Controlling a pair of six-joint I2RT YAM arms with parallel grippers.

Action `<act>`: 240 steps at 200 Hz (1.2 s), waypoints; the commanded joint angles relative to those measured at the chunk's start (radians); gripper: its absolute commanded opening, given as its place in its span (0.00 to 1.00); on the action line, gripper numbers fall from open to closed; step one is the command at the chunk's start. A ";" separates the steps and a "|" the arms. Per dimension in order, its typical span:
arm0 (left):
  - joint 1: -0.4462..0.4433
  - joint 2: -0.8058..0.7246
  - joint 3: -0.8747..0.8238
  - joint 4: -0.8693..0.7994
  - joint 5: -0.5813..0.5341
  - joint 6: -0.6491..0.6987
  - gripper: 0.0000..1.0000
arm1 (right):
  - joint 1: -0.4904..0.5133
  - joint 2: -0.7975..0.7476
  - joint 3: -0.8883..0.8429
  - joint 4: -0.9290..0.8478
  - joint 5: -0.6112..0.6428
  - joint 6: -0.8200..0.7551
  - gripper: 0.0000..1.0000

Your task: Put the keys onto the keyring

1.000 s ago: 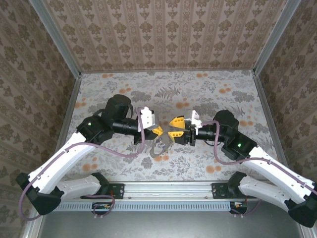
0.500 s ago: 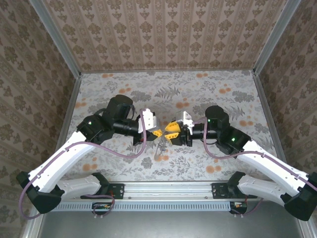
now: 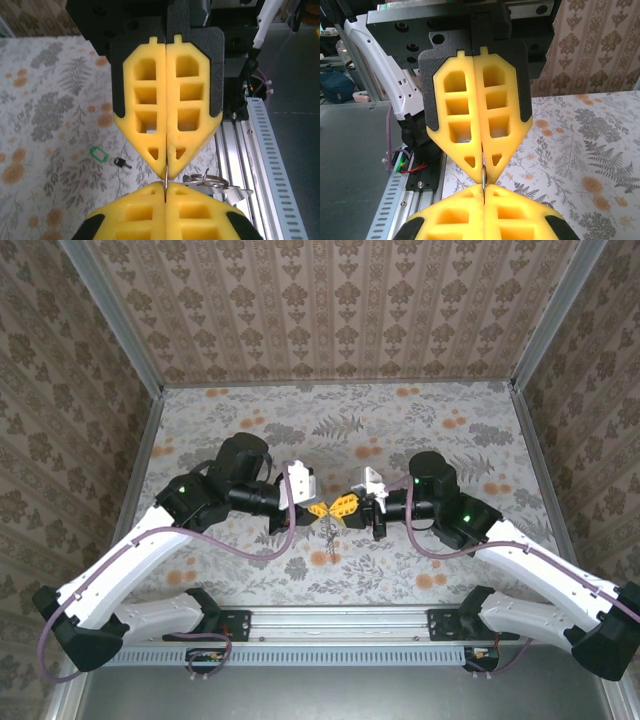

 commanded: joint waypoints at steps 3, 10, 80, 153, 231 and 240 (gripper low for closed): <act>0.039 -0.087 -0.067 0.144 0.076 -0.075 0.21 | 0.004 -0.069 -0.050 0.130 -0.040 0.060 0.00; 0.067 -0.112 -0.097 0.178 0.108 -0.103 0.25 | -0.001 -0.087 -0.075 0.186 -0.043 0.094 0.00; 0.179 -0.244 -0.302 0.570 0.319 -0.373 0.29 | -0.015 -0.117 -0.234 0.742 0.012 0.414 0.00; 0.170 -0.256 -0.316 0.700 0.340 -0.440 0.31 | -0.016 -0.101 -0.260 0.893 0.044 0.505 0.00; 0.138 -0.244 -0.279 0.663 0.329 -0.409 0.32 | -0.015 -0.087 -0.257 0.893 0.044 0.508 0.00; 0.135 -0.241 -0.270 0.649 0.327 -0.401 0.32 | -0.015 -0.092 -0.257 0.883 0.047 0.501 0.00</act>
